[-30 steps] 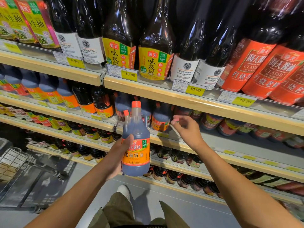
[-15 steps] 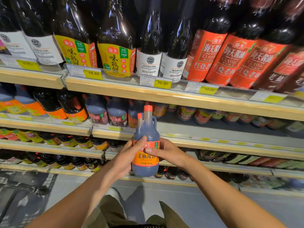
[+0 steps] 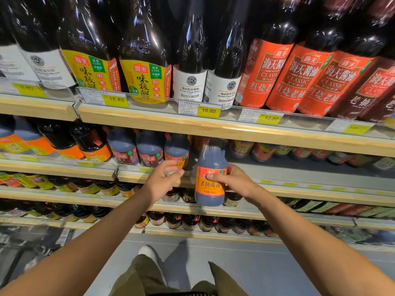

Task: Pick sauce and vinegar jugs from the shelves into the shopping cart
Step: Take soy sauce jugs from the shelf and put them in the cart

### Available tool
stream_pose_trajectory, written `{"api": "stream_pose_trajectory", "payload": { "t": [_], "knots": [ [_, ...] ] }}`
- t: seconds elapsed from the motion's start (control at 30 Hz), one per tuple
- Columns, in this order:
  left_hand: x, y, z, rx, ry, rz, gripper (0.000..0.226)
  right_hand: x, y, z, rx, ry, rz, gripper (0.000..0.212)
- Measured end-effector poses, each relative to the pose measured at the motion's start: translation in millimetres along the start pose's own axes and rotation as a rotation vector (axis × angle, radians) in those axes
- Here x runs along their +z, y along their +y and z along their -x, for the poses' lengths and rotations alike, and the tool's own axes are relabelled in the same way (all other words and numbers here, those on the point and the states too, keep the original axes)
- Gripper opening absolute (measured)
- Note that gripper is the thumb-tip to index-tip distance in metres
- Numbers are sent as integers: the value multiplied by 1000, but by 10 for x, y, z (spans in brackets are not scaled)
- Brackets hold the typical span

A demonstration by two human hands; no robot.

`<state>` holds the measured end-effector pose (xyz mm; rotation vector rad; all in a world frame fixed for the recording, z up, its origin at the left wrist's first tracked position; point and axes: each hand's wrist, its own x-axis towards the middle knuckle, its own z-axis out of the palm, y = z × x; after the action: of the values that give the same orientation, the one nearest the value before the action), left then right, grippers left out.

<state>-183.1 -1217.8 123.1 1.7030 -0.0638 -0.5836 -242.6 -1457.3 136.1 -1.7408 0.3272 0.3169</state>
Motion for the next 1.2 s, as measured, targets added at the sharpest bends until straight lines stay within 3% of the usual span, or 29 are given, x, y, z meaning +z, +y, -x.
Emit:
{"api": "stream_pose_trajectory", "payload": {
  "t": [0.17, 0.43, 0.57, 0.8, 1.0, 1.1, 1.2],
  "knots": [
    [-115, -51, -210, 26, 77, -94, 55, -212, -132, -270, -25, 132, 58, 47],
    [-215, -74, -286, 43, 83, -237, 64, -278, -231, -504, 135, 282, 296, 52],
    [-248, -57, -294, 26, 59, -207, 65, -194, -124, -610, 90, 322, 203, 52],
    [-267, 6, -282, -90, -13, -72, 63, -104, 119, -673, -41, 269, 158, 36],
    [-309, 57, -245, -109, -29, -93, 69, -165, 124, -690, -11, 224, 128, 31],
    [-322, 85, -211, -96, -44, -102, 67, -244, 93, -678, -7, 240, 150, 52],
    [-332, 100, -181, -86, -52, -111, 66, -256, 57, -682, -11, 234, 124, 46]
  ]
}}
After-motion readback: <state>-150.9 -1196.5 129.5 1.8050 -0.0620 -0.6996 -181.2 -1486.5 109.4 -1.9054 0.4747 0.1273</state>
